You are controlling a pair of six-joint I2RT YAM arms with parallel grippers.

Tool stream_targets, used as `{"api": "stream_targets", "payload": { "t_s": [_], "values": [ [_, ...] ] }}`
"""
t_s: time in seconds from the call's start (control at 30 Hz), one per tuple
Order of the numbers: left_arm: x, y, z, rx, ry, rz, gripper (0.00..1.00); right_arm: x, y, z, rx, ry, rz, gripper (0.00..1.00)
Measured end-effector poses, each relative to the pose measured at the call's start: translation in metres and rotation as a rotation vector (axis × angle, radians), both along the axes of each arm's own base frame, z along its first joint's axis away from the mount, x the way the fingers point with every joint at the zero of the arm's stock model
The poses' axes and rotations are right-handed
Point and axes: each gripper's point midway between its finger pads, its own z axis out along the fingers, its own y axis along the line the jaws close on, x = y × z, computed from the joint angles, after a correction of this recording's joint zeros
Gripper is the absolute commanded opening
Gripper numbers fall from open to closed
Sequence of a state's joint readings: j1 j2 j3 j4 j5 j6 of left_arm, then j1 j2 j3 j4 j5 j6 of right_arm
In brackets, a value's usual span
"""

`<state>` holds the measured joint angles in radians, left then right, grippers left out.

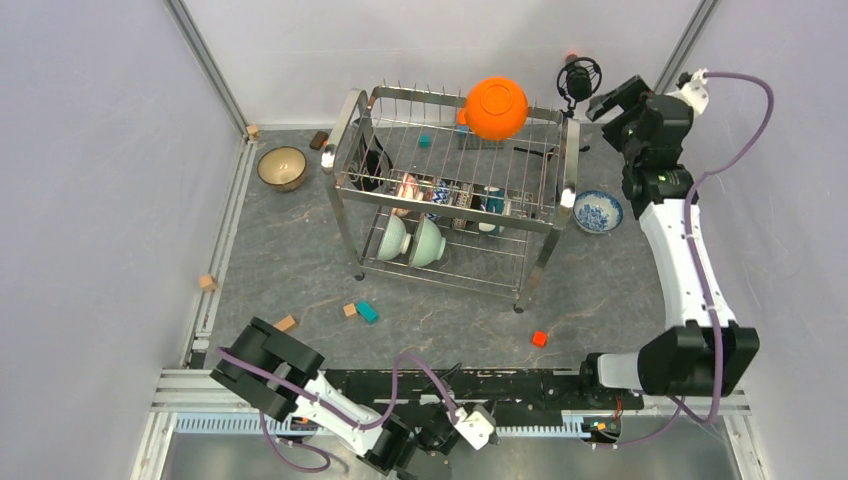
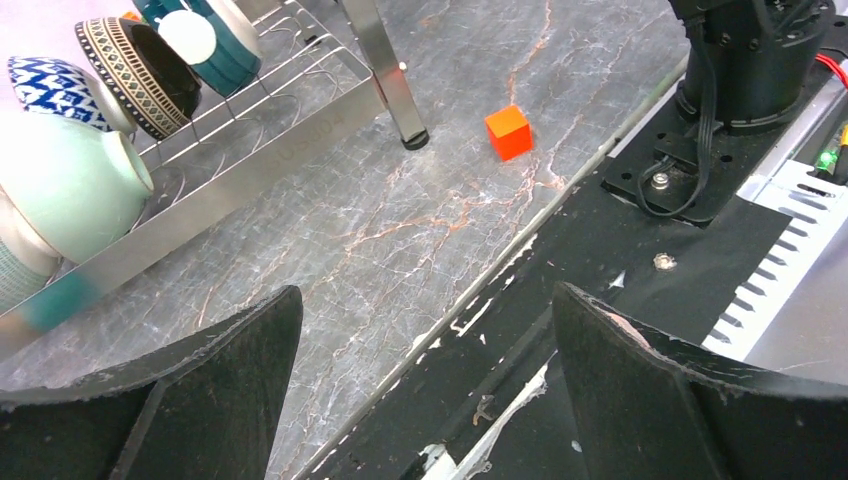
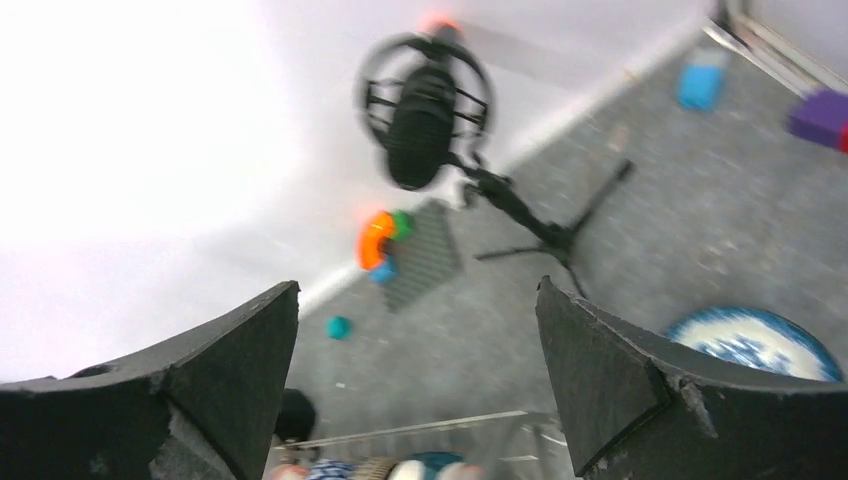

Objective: Unload the bowls from the dish rack
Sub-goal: Place the bowl at the center of the board.

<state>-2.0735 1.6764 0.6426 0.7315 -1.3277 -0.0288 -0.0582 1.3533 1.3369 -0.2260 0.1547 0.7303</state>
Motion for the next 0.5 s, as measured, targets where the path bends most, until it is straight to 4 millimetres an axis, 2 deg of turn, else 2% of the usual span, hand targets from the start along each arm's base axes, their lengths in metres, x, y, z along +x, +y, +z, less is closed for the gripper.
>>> {"api": "stream_targets", "payload": {
  "t_s": [0.07,0.13,0.23,0.33,0.4,0.43,0.5],
  "values": [
    [0.001,0.002,0.001,-0.003,-0.003,0.012,1.0,-0.006,0.018,0.037,0.003,-0.092,0.038,0.91],
    [0.002,0.003,0.003,-0.008,-0.005,0.023,1.0,-0.021,0.035,0.075,-0.001,-0.197,0.068,0.9],
    [0.004,0.005,0.005,-0.012,-0.007,0.032,1.0,-0.055,0.058,0.135,-0.017,-0.359,0.121,0.87],
    [0.006,0.007,0.008,-0.011,-0.02,0.042,1.0,-0.1,0.079,0.198,-0.034,-0.549,0.202,0.86],
    [0.008,0.009,0.012,-0.017,-0.031,0.05,1.0,-0.133,0.087,0.225,-0.037,-0.661,0.258,0.86],
    [0.009,0.01,0.014,-0.023,-0.035,0.053,1.0,-0.149,0.091,0.231,-0.041,-0.705,0.29,0.86],
    [0.011,0.013,0.021,-0.046,-0.039,0.058,1.0,-0.175,0.098,0.231,-0.049,-0.758,0.35,0.87]
  ]
}}
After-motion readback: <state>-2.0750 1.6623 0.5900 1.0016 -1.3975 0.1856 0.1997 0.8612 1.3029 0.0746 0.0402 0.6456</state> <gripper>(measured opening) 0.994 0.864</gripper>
